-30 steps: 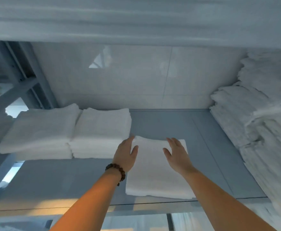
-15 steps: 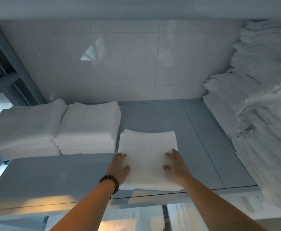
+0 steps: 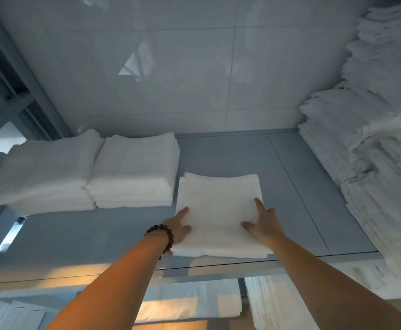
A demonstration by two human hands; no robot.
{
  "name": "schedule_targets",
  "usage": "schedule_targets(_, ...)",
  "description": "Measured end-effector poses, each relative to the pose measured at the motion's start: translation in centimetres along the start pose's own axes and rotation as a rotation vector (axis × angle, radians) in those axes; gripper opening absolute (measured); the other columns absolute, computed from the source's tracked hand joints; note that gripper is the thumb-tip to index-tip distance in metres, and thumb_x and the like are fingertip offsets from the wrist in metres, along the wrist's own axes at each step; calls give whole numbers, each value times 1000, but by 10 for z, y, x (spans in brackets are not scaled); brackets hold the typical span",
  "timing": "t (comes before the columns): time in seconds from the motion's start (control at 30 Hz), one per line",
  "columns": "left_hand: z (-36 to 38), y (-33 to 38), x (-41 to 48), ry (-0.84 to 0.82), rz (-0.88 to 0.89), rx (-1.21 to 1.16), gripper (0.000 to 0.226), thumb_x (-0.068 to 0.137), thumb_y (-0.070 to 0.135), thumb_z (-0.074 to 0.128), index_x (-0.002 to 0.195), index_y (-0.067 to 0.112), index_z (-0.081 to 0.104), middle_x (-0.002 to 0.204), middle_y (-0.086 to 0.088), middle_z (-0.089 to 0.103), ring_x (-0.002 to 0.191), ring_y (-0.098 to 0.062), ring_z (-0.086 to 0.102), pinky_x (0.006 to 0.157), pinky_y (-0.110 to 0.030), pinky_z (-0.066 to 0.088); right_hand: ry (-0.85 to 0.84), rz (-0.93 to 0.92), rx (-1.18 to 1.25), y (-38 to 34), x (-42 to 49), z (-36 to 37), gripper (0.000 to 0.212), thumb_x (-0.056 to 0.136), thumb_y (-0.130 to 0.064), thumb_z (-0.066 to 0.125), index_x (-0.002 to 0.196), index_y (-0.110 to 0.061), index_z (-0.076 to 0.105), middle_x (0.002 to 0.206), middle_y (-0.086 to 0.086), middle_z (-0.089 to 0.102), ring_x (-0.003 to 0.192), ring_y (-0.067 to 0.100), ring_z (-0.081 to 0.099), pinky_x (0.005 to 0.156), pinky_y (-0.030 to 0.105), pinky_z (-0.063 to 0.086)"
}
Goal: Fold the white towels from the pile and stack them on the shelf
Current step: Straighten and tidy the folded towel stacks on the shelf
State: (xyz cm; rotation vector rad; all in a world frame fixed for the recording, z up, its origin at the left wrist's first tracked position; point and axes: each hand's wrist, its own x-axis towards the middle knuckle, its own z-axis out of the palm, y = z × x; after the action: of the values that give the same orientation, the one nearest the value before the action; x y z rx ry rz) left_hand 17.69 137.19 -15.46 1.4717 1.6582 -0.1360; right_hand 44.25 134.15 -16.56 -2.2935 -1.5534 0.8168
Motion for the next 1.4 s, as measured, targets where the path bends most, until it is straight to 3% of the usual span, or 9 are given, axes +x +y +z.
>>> schedule_targets(0.2, -10, 8, -3, -13, -61, -50, 62, 96, 32, 43, 143, 51, 9, 142, -13, 32, 86, -31, 58, 65, -43, 59, -7, 18, 13, -2, 5, -1, 93, 80, -47, 67, 148, -34, 5, 133, 19, 37, 109, 36, 55, 91, 38, 44)
schedule_targets(0.3, -8, 5, -1, 4, -52, -145, 60, 96, 28, 44, 143, 50, 14, 143, -9, 32, 105, -34, 52, 67, -44, 59, -7, 16, 22, -2, 7, -2, 93, 80, -47, 67, 148, -34, 5, 132, 18, 39, 110, 35, 54, 90, 37, 44)
schedule_targets(0.4, -6, 0, -2, -38, -72, -293, 61, 96, 26, 45, 141, 54, 16, 148, -5, 24, 113, -35, 44, 55, -40, 59, -9, 19, 60, -2, 7, 0, 93, 80, -45, 68, 148, -34, 6, 131, 18, 39, 110, 35, 54, 89, 35, 43)
schedule_targets(0.67, -8, 0, 2, -46, -35, -152, 64, 95, 33, 46, 143, 51, 7, 152, -6, 20, 81, -24, 57, 58, -32, 59, 45, 26, 122, -2, 10, 2, 70, 93, -36, 53, 149, -30, 11, 129, 23, 42, 108, 37, 53, 87, 36, 43)
schedule_targets(0.83, -12, 2, -4, -107, -109, -250, 68, 94, 32, 50, 141, 57, 8, 149, -9, 23, 86, -30, 58, 63, -38, 60, 43, 37, 137, -5, 9, -1, 69, 94, -31, 52, 149, -29, 11, 130, 22, 42, 110, 38, 52, 92, 41, 44)
schedule_targets(1.0, -8, -4, -1, -25, 6, -253, 63, 93, 36, 51, 143, 50, 15, 132, 0, 39, 86, -13, 52, 57, -24, 53, 37, 36, 153, -7, 9, -3, 73, 92, -29, 55, 149, -29, 10, 130, 20, 44, 109, 36, 53, 87, 38, 45)
schedule_targets(1.17, -9, -4, 11, 150, 202, -366, 52, 93, 25, 54, 140, 37, 36, 142, 0, 42, 88, -3, 52, 60, -8, 41, 11, -6, 159, -6, 11, -5, 75, 90, -21, 58, 149, -33, 13, 126, 20, 44, 97, 32, 55, 79, 32, 44)
schedule_targets(1.3, -13, 9, 20, 193, 258, -350, 55, 89, 17, 60, 139, 29, 41, 146, -2, 37, 117, -16, 49, 86, -13, 41, -30, -38, 167, -4, 17, -8, 73, 90, -14, 57, 148, -34, 18, 135, 16, 37, 104, 29, 53, 81, 27, 41)
schedule_targets(1.4, -8, 18, 22, 229, 247, -186, 59, 89, 11, 56, 143, 22, 35, 155, -3, 17, 139, -20, 24, 108, -23, 22, -15, -60, 134, -5, 16, -8, 61, 92, -12, 52, 145, -29, 29, 139, 13, 35, 107, 27, 52, 82, 25, 42)
